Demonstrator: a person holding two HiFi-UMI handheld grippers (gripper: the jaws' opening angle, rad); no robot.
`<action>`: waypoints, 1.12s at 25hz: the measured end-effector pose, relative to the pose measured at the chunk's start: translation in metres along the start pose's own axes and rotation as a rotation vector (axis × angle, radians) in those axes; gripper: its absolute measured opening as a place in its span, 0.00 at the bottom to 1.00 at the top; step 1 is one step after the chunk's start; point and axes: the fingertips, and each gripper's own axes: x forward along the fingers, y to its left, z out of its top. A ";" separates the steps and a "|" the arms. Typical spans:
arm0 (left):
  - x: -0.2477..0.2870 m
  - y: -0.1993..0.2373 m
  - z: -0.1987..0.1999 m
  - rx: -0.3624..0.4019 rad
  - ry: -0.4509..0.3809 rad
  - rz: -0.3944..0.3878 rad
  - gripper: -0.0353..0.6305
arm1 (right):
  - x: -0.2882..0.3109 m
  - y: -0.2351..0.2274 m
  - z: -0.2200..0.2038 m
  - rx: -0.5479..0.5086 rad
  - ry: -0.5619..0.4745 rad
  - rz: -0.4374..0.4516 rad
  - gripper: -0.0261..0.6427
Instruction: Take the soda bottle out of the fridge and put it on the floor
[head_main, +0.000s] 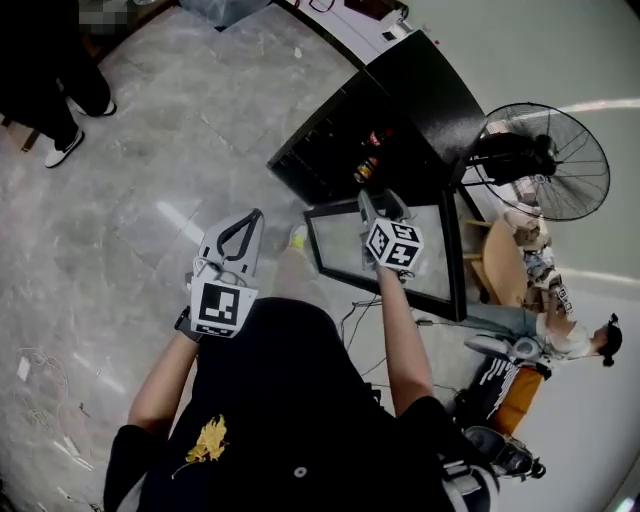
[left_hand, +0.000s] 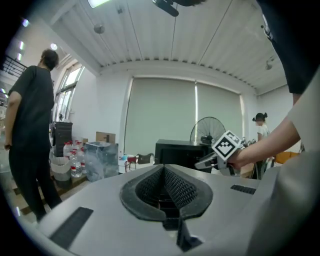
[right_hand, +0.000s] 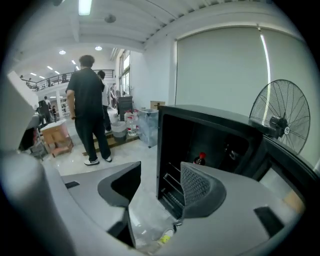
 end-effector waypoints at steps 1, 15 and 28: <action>0.001 0.000 -0.002 0.003 0.004 0.012 0.08 | 0.018 -0.013 0.004 -0.002 0.001 -0.013 0.36; 0.019 -0.032 -0.064 -0.076 0.171 0.135 0.08 | 0.218 -0.191 -0.027 0.359 0.028 -0.336 0.42; 0.020 -0.032 -0.093 -0.118 0.253 0.236 0.08 | 0.289 -0.220 -0.026 0.114 0.100 -0.341 0.37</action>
